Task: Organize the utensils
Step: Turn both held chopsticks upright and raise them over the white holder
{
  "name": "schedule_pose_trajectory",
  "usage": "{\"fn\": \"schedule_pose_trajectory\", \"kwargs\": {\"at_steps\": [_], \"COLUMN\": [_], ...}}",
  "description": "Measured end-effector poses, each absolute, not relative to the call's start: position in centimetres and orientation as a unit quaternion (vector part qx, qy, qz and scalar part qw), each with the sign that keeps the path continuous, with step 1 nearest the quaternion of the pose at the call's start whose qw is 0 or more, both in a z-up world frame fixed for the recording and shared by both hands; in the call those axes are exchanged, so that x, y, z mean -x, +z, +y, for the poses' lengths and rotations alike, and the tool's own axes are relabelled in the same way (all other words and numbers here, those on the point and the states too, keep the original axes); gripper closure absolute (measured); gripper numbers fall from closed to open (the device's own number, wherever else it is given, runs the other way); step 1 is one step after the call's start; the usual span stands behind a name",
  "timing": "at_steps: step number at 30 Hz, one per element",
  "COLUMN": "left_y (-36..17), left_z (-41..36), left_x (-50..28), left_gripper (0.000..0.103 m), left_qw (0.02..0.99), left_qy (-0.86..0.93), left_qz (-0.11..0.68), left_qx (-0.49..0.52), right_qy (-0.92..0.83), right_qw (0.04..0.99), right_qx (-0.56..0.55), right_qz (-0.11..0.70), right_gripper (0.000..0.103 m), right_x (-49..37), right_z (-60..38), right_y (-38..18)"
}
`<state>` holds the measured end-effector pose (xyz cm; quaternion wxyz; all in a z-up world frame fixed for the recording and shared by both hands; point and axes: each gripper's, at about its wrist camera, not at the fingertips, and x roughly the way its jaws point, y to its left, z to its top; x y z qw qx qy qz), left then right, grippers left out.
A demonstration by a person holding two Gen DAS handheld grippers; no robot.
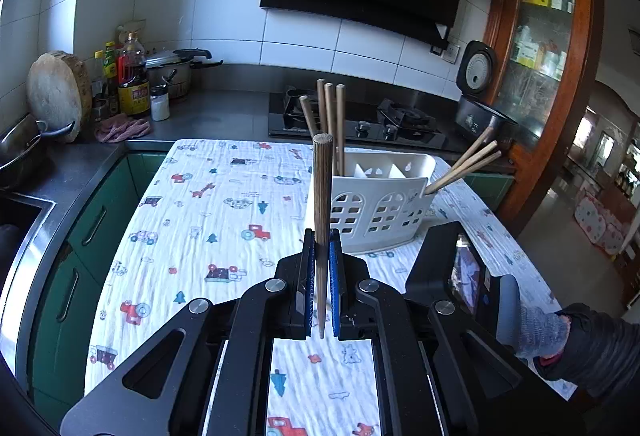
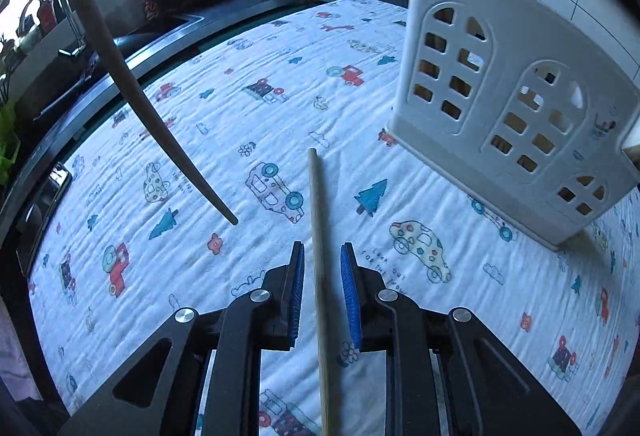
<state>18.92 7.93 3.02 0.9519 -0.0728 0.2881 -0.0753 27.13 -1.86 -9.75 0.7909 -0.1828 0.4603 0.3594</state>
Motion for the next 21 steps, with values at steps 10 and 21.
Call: {"fn": "schedule_pose_trajectory", "kwargs": {"at_steps": [10, 21], "left_y": [2.3, 3.8], "left_z": [9.4, 7.4], "left_x": [-18.9, -19.5], "left_gripper": [0.097, 0.097], "left_qw": [0.95, 0.952], "left_qy": [-0.066, -0.09], "left_qz": [0.294, 0.283], "left_qx": [0.083, 0.077], "right_qy": [0.343, 0.32], "right_qw": [0.783, 0.845], "right_qx": [0.232, 0.161], "right_qz": [0.465, 0.397], "right_gripper": [0.096, 0.096], "right_x": [-27.4, -26.6], "right_z": [0.3, -4.9], "right_y": [-11.2, -2.0]}}
